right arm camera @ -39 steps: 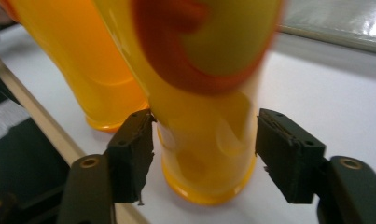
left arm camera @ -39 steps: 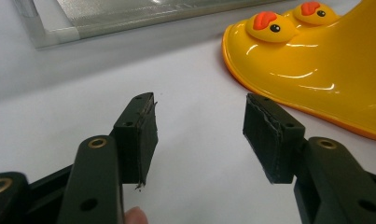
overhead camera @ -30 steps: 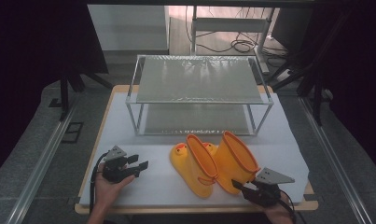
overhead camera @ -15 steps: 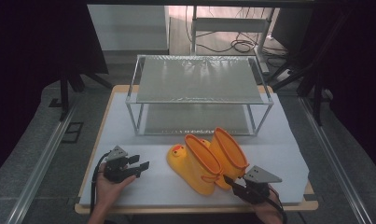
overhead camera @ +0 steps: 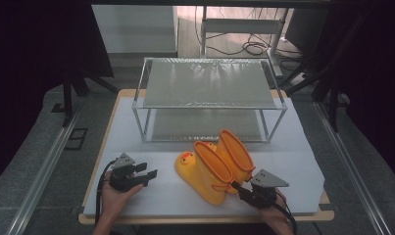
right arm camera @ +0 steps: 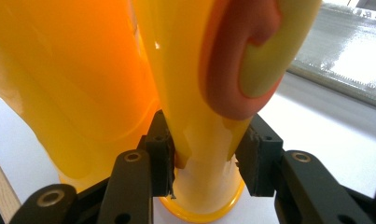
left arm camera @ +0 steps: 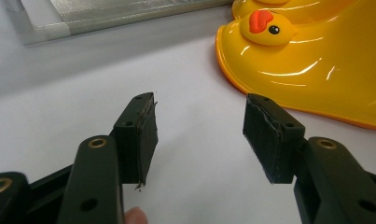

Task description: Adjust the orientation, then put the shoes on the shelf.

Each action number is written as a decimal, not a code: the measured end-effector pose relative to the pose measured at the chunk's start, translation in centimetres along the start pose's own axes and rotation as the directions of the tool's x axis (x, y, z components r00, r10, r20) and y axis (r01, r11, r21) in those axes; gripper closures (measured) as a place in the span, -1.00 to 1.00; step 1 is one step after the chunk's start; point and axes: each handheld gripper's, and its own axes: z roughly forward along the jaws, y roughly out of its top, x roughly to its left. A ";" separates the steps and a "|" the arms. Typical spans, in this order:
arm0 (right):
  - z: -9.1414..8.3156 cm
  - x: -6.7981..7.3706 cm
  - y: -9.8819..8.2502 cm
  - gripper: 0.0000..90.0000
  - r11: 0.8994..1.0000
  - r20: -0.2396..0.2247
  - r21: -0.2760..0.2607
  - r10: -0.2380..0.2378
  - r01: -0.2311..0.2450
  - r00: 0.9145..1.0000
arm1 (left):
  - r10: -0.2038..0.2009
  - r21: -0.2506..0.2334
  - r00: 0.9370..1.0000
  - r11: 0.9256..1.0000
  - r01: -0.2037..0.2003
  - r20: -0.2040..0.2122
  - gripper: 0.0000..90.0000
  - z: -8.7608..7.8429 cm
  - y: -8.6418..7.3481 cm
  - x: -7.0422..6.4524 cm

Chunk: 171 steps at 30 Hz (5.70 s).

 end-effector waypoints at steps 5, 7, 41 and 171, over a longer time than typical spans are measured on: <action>0.0 -0.2 0.0 0.17 1.000 -0.009 0.000 0.011 -0.011 1.000 | 0.002 0.000 1.000 1.000 -0.002 0.001 -0.02 0.0 0.0 0.0; -0.2 -0.4 0.1 0.01 0.999 -0.024 0.008 0.034 -0.034 0.999 | 0.001 0.000 1.000 1.000 -0.001 0.001 -0.02 -0.1 0.0 0.1; -9.3 -7.8 8.9 -0.19 0.991 -0.149 -0.053 0.112 -0.121 0.982 | -0.009 -0.015 1.000 1.000 0.009 -0.005 -0.02 -0.6 0.0 0.2; 0.1 -3.6 19.8 0.86 0.744 -0.106 0.626 0.378 -0.234 0.920 | -0.006 -0.020 1.000 1.000 0.007 0.014 -0.03 -0.6 0.0 0.3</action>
